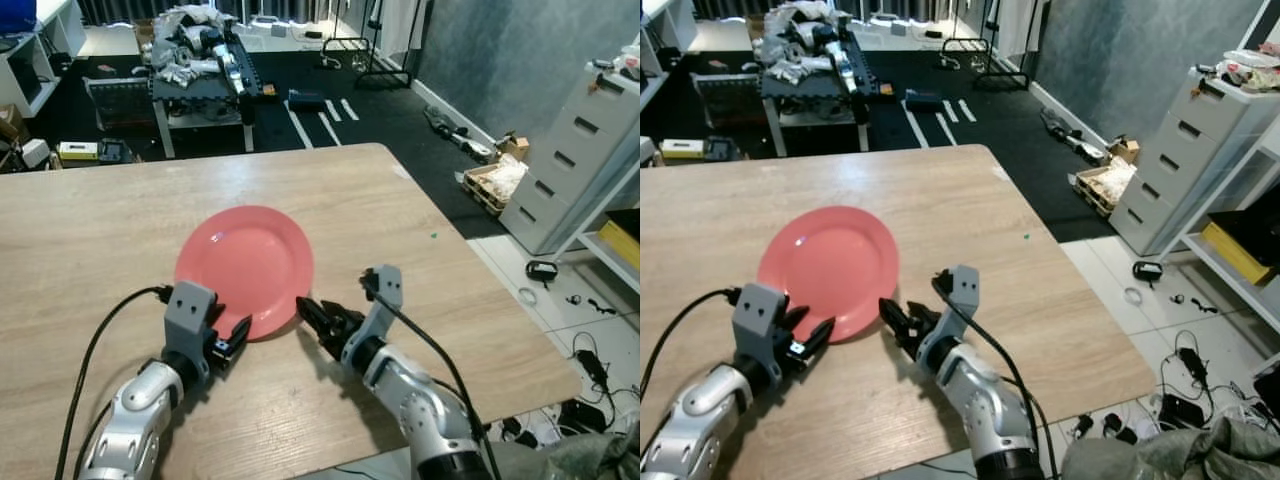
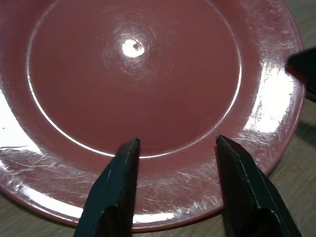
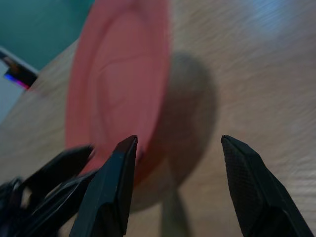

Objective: Setting the table

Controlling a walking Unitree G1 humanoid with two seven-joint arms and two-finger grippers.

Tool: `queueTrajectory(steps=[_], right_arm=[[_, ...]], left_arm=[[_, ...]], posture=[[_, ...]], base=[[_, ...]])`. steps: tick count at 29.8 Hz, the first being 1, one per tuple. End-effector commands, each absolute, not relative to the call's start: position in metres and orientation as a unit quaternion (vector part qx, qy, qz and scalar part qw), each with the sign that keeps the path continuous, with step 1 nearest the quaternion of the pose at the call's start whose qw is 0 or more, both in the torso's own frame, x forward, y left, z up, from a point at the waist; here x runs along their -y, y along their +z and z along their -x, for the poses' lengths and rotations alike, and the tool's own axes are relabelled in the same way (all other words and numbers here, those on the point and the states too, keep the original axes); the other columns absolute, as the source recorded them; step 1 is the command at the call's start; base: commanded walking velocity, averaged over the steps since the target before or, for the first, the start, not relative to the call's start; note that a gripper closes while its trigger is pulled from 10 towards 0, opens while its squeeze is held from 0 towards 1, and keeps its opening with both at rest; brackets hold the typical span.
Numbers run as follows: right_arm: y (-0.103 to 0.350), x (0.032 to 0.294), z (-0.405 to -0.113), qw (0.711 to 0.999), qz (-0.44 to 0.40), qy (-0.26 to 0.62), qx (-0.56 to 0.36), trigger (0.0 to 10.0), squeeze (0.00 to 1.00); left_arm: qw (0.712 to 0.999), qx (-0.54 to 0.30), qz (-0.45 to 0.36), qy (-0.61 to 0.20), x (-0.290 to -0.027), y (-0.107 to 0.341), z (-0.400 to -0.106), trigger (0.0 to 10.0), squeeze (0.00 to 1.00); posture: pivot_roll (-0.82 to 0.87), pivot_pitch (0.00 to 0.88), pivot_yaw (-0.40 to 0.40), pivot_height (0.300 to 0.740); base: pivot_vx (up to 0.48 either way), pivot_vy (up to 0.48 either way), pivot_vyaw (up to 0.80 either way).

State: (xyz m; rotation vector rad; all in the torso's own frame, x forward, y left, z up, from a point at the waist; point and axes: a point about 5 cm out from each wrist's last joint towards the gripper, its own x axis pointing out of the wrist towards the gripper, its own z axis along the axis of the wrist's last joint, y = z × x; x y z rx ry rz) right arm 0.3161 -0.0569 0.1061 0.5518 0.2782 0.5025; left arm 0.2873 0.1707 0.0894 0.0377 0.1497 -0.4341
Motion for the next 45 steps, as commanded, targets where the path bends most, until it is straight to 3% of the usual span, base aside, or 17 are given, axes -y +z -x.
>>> queueTrajectory(steps=[1, 9, 16, 22, 27, 32, 38, 45], right_arm=[[0.106, 0.052, -0.324, 0.925, -0.277, 0.225, -0.131, 10.0, 0.0], [0.129, 0.029, -0.332, 0.887, -0.36, 0.27, -0.106, 10.0, 0.0], [0.121, 0.021, -0.331, 0.892, -0.323, 0.288, -0.128, 10.0, 0.0], [0.124, 0.038, -0.334, 0.899, -0.323, 0.273, -0.115, 10.0, 0.0], [0.141, 0.083, -0.339, 0.918, -0.313, 0.234, -0.063, 10.0, 0.0], [0.15, 0.104, -0.34, 0.931, -0.296, 0.21, -0.035, 10.0, 0.0], [0.153, 0.117, -0.337, 0.938, -0.286, 0.193, -0.025, 10.0, 0.0], [0.158, 0.128, -0.336, 0.943, -0.28, 0.179, -0.015, 10.0, 0.0]], left_arm=[[0.96, -0.158, 0.008, -0.229, -0.17, 0.057, -0.268, 10.0, 0.0], [0.952, -0.174, 0.047, -0.247, -0.17, 0.057, -0.258, 10.0, 0.0], [0.946, -0.175, 0.064, -0.264, -0.168, 0.063, -0.257, 10.0, 0.0], [0.954, -0.14, 0.053, -0.261, -0.173, 0.082, -0.263, 10.0, 0.0], [0.965, -0.02, -0.047, -0.257, -0.189, 0.157, -0.277, 10.0, 0.0], [0.974, 0.033, -0.105, -0.198, -0.209, 0.19, -0.286, 10.0, 0.0], [0.991, 0.003, -0.114, -0.066, -0.242, 0.18, -0.301, 10.0, 0.0], [0.991, -0.033, -0.12, -0.039, -0.251, 0.162, -0.319, 10.0, 0.0]], posture=[[0.01, 0.049, 0.012, 0.74], [0.01, 0.053, 0.006, 0.74], [0.01, 0.052, 0.003, 0.74], [0.0, 0.052, 0.001, 0.74], [0.0, 0.042, -0.004, 0.74], [0.0, 0.032, -0.003, 0.74], [-0.01, 0.022, -0.002, 0.74], [-0.01, 0.018, -0.004, 0.74]], base=[[0.0, 0.0, 0.0], [0.0, 0.0, 0.0], [0.0, 0.0, 0.0], [0.0, 0.0, 0.0], [0.0, 0.0, 0.0], [0.0, 0.0, 0.0], [0.0, 0.0, 0.0], [0.0, 0.0, 0.0]])
